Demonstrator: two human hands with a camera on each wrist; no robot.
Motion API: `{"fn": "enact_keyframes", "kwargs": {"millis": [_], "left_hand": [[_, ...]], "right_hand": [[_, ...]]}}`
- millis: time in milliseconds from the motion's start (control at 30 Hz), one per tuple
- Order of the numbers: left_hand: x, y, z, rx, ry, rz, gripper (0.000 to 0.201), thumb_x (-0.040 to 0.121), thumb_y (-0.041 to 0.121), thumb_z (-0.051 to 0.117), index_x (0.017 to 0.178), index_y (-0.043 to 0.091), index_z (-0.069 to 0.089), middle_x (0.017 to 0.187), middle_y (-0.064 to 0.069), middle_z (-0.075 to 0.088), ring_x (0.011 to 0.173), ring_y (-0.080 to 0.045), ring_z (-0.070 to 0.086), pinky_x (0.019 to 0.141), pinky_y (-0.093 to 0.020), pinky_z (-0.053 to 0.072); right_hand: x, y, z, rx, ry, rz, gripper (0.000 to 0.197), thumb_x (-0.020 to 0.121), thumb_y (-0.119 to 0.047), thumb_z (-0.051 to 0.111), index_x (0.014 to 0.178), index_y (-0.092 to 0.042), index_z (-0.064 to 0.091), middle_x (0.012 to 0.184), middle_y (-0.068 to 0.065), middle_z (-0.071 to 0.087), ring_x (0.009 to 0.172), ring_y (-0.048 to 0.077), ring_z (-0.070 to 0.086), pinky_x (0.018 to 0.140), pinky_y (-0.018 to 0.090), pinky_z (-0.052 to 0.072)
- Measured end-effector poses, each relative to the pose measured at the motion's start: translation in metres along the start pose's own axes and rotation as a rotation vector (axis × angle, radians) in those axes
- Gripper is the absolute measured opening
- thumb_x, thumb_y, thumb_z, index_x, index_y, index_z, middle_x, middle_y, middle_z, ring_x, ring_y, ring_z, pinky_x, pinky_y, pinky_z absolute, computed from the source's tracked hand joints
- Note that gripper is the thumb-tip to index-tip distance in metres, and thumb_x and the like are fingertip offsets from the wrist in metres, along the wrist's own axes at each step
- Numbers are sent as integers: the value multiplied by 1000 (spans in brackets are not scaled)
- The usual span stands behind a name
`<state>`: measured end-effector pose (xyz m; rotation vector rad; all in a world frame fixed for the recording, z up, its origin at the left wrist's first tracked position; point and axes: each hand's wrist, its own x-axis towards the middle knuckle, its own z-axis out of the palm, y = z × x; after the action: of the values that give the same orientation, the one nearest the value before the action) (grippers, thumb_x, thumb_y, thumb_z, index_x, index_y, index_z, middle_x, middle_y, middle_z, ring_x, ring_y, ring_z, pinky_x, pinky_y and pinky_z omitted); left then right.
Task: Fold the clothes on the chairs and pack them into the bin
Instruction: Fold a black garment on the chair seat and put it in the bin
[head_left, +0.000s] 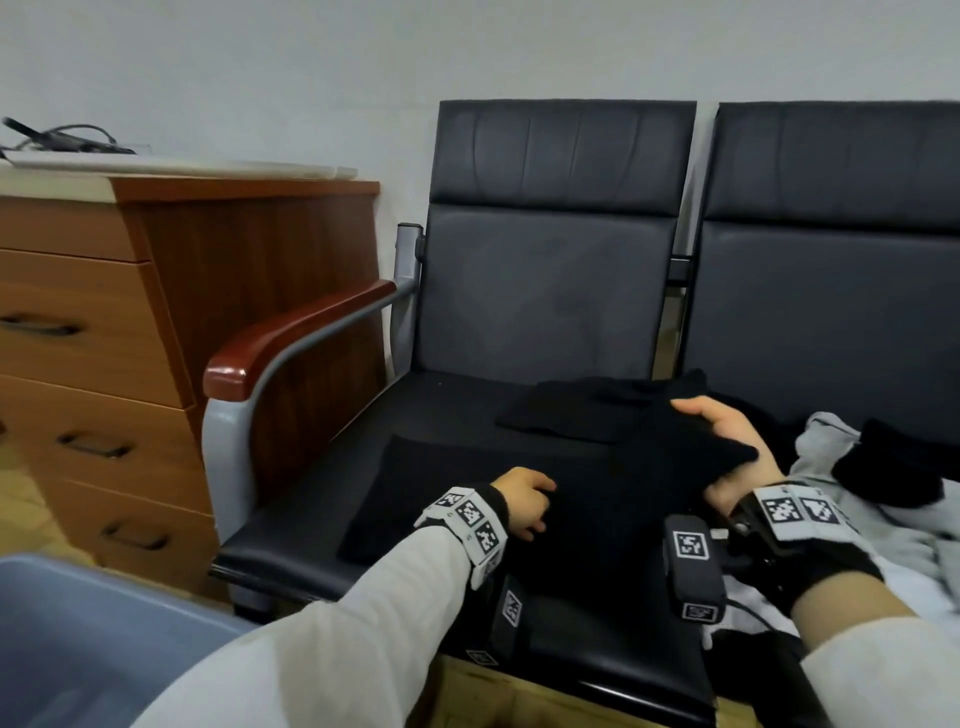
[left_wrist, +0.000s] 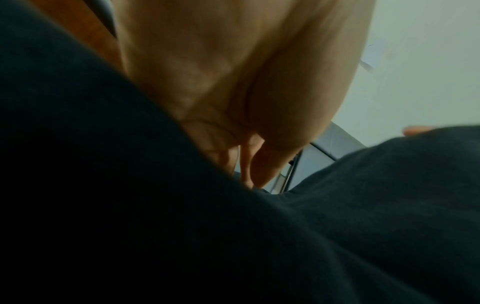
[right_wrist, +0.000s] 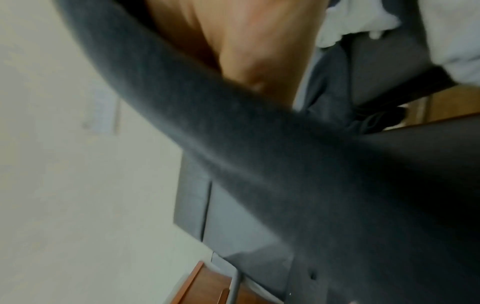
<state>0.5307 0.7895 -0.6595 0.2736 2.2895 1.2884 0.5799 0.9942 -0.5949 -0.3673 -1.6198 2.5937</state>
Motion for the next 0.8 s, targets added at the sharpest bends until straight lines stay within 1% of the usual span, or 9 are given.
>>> {"fn": "enact_keyframes", "kwargs": {"millis": [133,200,300,400,467,533,633,733,800], "left_hand": [[5,15,21,-209,-50,69,49,96,-3,36,142,14,38,114,-7,47,78,-8,54,60,-18,52],[3,19,11,-373,13,83,46,96,-4,34,138,11,42,112,-7,49,78,-9,54,63,-22,51],[-10,11,-26,-601,158,27,30,99,4,38,127,7,47,111,-9,52,74,-18,59,52,-27,54],[-26,-19,-68,-631,244,-113,33,102,33,36,120,8,48,111,-13,61,65,-19,64,41,-18,50],[-32,-40,-86,-638,262,-193,54,98,53,28,113,6,51,98,-11,63,57,-18,66,43,-18,48],[-33,-58,-95,-669,242,-220,67,94,63,24,102,4,55,93,-10,59,63,-19,62,50,-22,45],[-35,-63,-95,-631,201,-223,51,96,53,34,88,9,57,82,-6,57,51,-13,56,42,-18,42],[-28,-63,-93,-510,287,-212,17,95,22,55,95,6,59,89,-12,62,57,-17,61,49,-22,50],[-25,-63,-92,-451,346,-192,27,89,18,63,111,2,57,97,-15,65,71,-22,67,63,-31,57]], "right_hand": [[2,2,43,-172,52,-86,18,78,-13,58,93,-6,64,84,17,62,64,25,60,59,29,48],[2,7,63,-247,65,-172,10,82,-1,52,82,-9,56,76,12,58,62,22,56,49,22,45],[2,20,94,-330,12,-210,13,80,5,51,81,-7,56,79,15,57,72,24,54,61,29,42],[8,50,122,-423,-42,-212,16,77,5,55,79,-11,59,84,15,60,82,25,55,71,34,44],[9,73,140,-432,-225,-99,34,85,-3,59,113,-20,58,103,11,65,88,28,62,75,35,50],[9,90,150,-496,-383,113,67,93,-18,59,148,-26,21,109,9,60,80,23,63,70,33,54],[18,89,137,-579,-243,90,74,96,-19,54,153,-19,8,91,4,59,69,14,60,57,25,52],[28,74,105,-533,-12,20,54,95,-8,48,146,-13,31,79,3,59,62,13,55,51,24,46],[28,71,85,-552,76,40,45,93,-5,47,138,-12,42,74,3,58,59,13,52,51,24,42]]}}
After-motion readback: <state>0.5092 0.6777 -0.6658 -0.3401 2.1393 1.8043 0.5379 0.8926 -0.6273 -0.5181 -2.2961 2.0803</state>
